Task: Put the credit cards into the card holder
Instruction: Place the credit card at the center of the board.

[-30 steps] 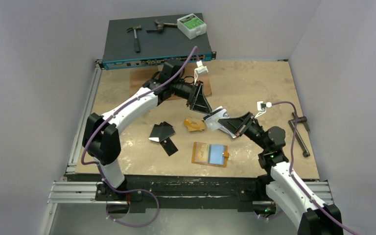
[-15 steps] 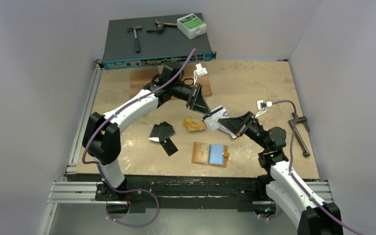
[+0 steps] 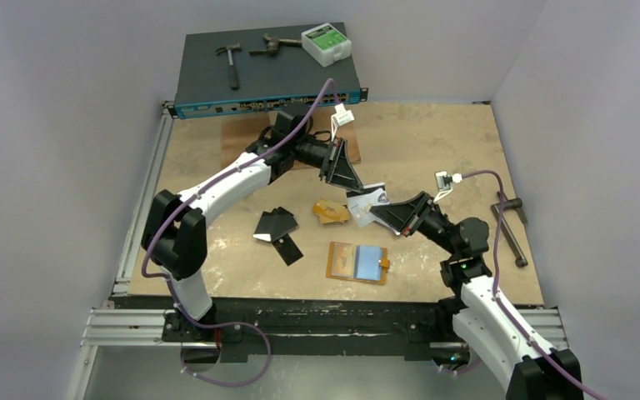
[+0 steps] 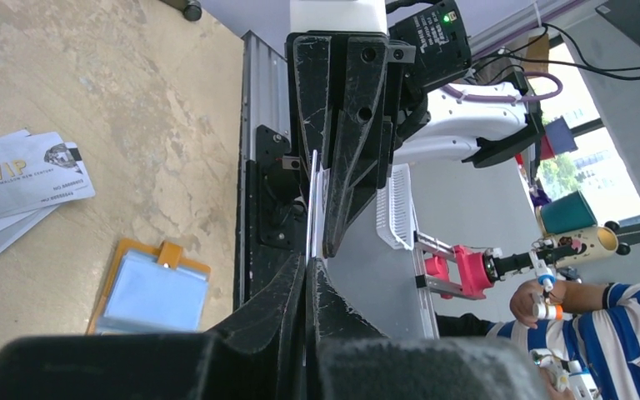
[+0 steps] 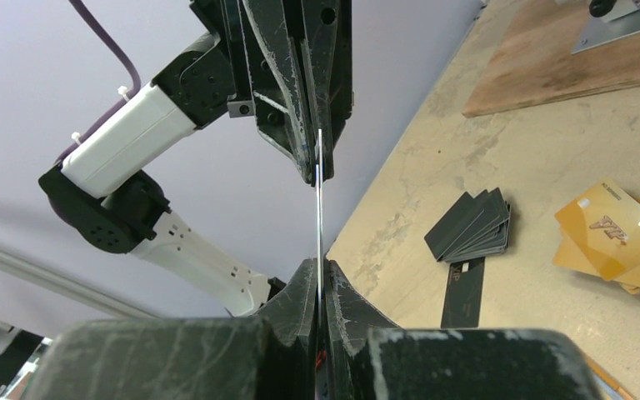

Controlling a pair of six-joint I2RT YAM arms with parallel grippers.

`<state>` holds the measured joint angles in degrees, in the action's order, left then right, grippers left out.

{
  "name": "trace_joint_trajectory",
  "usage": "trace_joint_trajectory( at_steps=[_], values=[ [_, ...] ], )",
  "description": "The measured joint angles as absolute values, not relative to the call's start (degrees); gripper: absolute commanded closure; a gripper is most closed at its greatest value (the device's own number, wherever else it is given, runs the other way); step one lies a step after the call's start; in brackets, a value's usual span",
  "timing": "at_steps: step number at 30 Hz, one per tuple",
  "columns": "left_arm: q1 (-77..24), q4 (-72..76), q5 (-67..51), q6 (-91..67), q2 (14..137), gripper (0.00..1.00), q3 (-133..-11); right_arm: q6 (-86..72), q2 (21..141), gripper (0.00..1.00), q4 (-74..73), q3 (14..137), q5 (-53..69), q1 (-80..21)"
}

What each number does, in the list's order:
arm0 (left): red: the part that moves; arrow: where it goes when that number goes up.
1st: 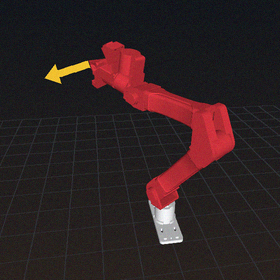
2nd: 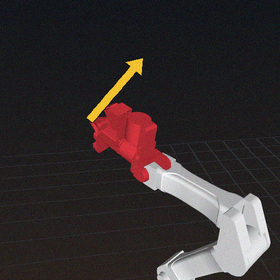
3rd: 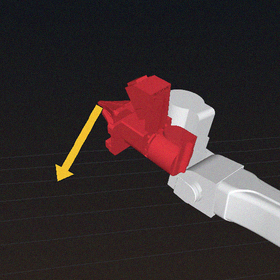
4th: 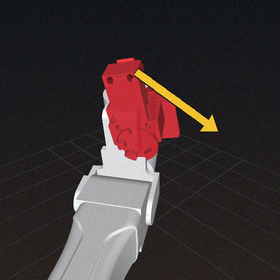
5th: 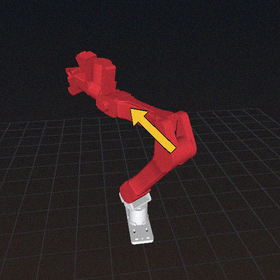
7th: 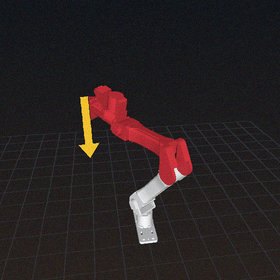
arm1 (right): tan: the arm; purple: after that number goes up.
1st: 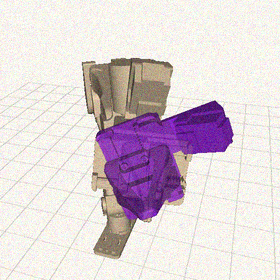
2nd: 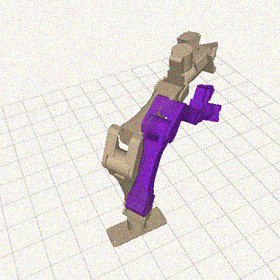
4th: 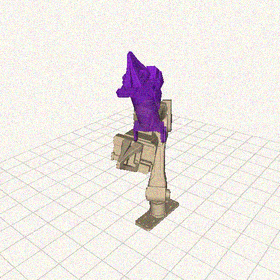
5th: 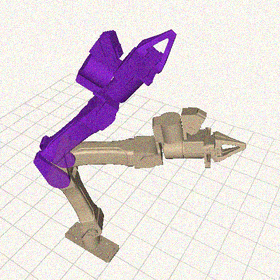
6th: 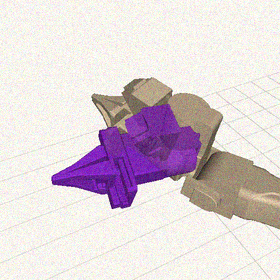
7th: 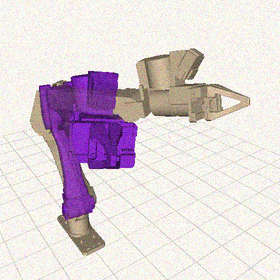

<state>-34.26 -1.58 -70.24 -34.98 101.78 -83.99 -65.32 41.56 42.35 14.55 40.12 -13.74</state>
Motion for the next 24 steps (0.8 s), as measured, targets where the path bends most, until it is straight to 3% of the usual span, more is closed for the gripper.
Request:
trace_joint_trajectory(
  at_steps=[13,24],
  values=[
    [-36.2,-17.2,-60.1,-27.6,105.8,1.0,-93.7,-63.7,40.0,1.0,35.5,14.5,40.0,-13.1],
    [-39.2,-18.5,-55.4,-28.5,114.9,1.0,-103.8,-63.5,36.9,1.0,30.4,11.6,39.8,-13.1]
  ],
)
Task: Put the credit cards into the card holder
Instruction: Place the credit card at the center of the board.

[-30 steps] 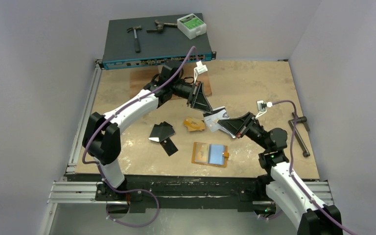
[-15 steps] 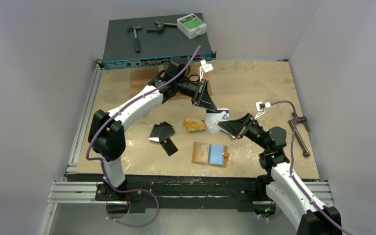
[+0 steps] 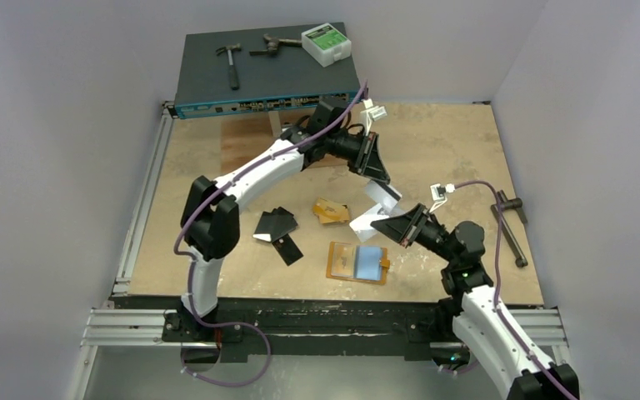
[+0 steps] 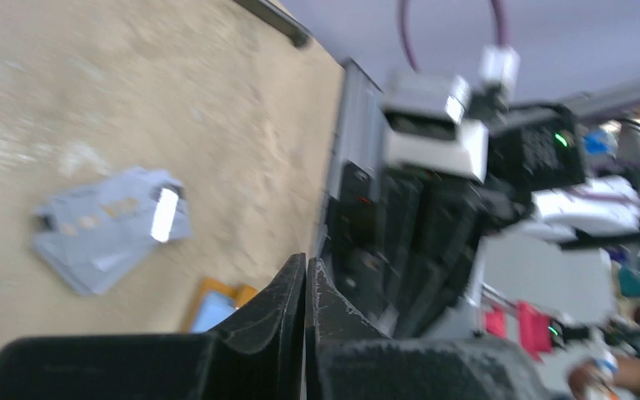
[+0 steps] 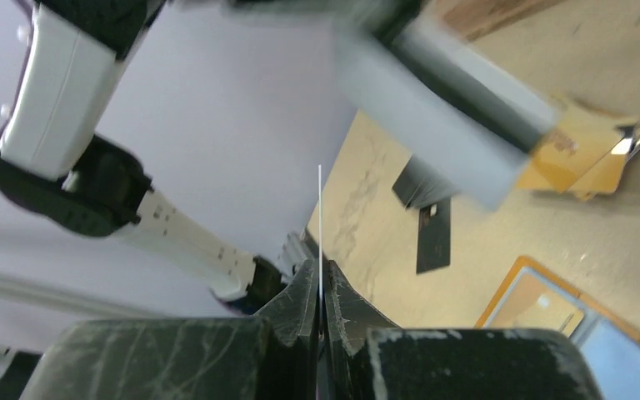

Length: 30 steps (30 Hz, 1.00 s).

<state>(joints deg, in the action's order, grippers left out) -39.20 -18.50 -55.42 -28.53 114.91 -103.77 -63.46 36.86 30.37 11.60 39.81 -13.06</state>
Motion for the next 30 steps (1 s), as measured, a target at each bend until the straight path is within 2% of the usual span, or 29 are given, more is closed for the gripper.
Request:
trace_joint_trajectory(
  at_steps=[4,14,25,30],
  values=[
    [-39.1,-14.9,-50.6,-29.6,119.9,1.0,-107.2,-63.7,33.6,1.0,27.2,10.4,43.3,-13.6],
    [-39.5,-10.7,-47.3,-32.3,129.6,1.0,-111.3,-64.3,26.1,1.0,18.8,8.8,44.6,-13.7],
    [-42.9,-11.7,-45.1,-31.5,136.1,1.0,-111.4,-55.2,26.6,1.0,-1.6,22.3,39.6,-13.7],
    [-43.7,-13.0,-42.8,-28.8,136.2,1.0,-111.3,-51.3,26.4,1.0,-9.8,23.9,36.7,-13.7]
  ],
)
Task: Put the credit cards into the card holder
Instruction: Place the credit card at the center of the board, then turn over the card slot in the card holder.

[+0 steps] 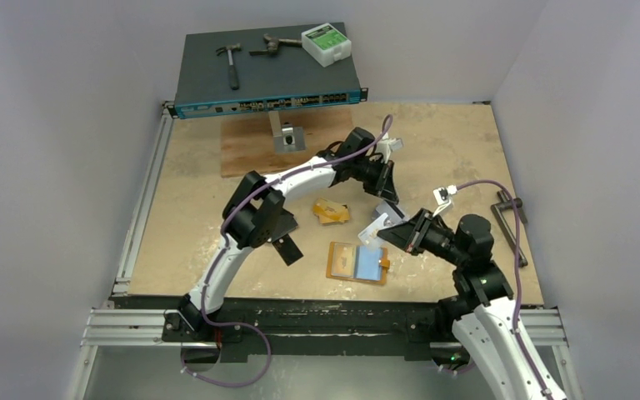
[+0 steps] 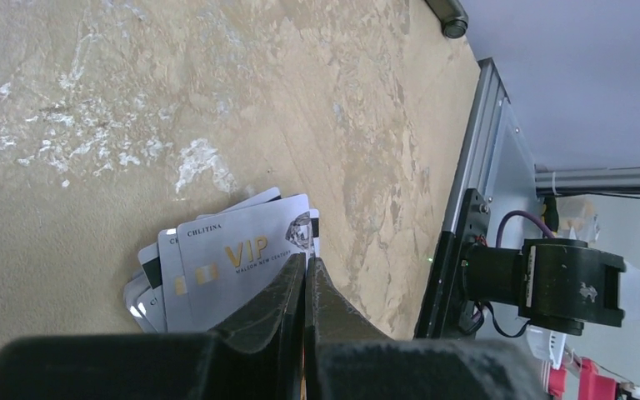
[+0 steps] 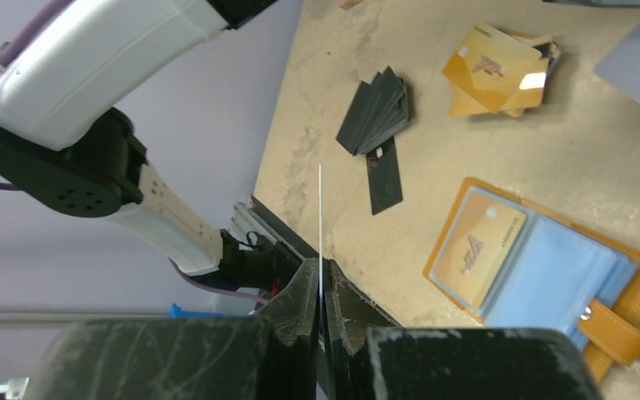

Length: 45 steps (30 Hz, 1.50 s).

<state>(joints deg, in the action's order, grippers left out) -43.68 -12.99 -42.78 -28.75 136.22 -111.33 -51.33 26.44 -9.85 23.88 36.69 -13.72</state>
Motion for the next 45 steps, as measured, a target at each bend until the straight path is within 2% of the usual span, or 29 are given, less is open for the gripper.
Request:
trace_joint_trajectory(
  at_steps=[11,21,23,27,34,39,45],
  values=[
    [-43.9,-16.3,-39.5,-23.6,138.6,1.0,-112.2,-48.3,23.2,1.0,-22.5,24.5,29.8,-13.7],
    [-43.9,-20.3,-37.8,-19.9,140.1,0.7,-116.7,-45.4,25.4,1.0,-33.4,25.6,20.8,-13.7],
    [-43.9,-21.6,-37.9,-18.6,140.6,0.67,-118.6,-45.3,25.4,1.0,-34.8,25.6,19.4,-13.7],
    [-43.9,-23.6,-38.1,-15.6,142.4,0.53,-124.0,-45.0,25.2,1.0,-37.5,25.6,18.0,-13.7],
    [-43.9,-26.1,-38.3,-13.1,142.4,0.34,-123.8,-44.2,23.9,1.0,-42.1,25.6,15.9,-13.7],
    [-43.7,-32.0,-38.3,-9.0,139.3,0.3,-119.9,-43.2,24.5,1.0,-44.2,25.5,15.5,-13.7],
    [-42.2,-41.3,-39.0,-0.7,121.4,0.3,-103.3,-42.8,24.4,1.0,-42.7,21.8,16.0,-13.7]
  ],
)
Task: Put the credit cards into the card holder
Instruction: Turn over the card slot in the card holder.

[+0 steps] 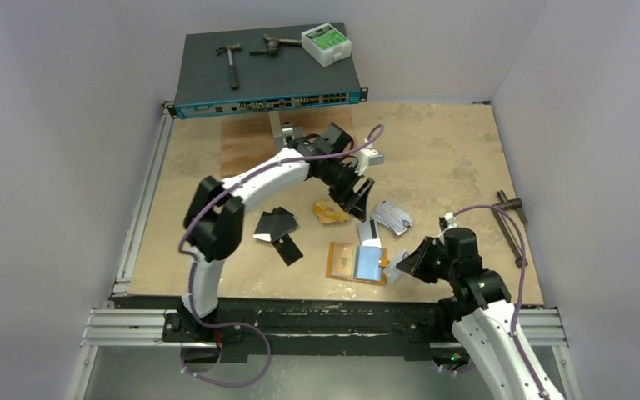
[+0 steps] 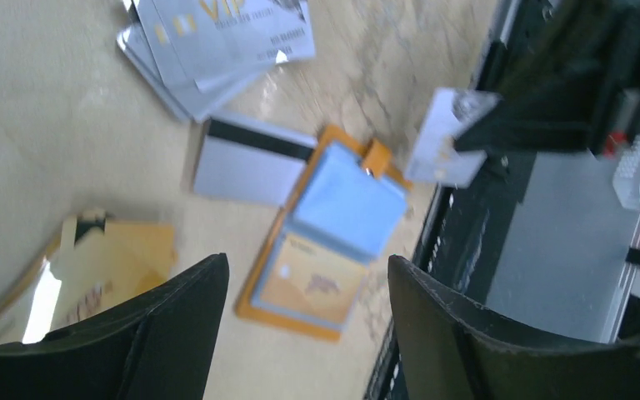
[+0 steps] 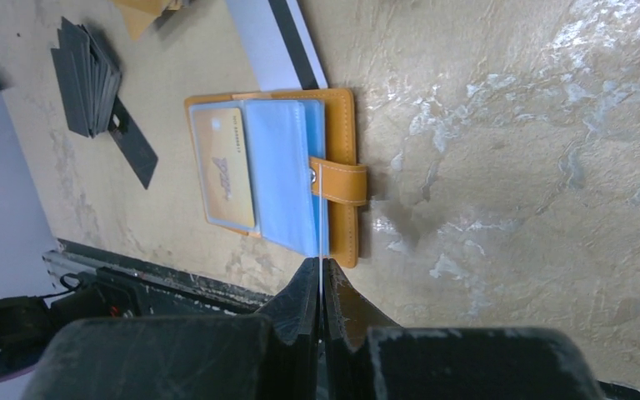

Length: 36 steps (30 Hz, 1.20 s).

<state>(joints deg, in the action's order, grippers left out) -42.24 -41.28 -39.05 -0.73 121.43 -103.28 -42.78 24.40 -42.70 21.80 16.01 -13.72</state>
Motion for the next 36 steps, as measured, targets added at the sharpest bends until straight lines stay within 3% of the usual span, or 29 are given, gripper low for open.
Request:
trace_joint_trajectory(
  at_steps=[9,18,36],
  values=[
    [-35.2,-41.6,-41.4,4.0,100.1,0.33,-79.1,-42.7,27.9,1.0,-36.1,18.2,17.8,-13.7],
    [-35.6,-28.1,-41.7,-9.5,99.7,0.32,-59.2,-42.5,29.6,1.0,-32.2,17.4,19.3,-13.7],
    [-38.7,-16.3,-40.7,-19.0,103.4,0.32,-57.4,-43.0,27.5,1.0,-29.5,15.7,23.6,-13.7]
  ],
)
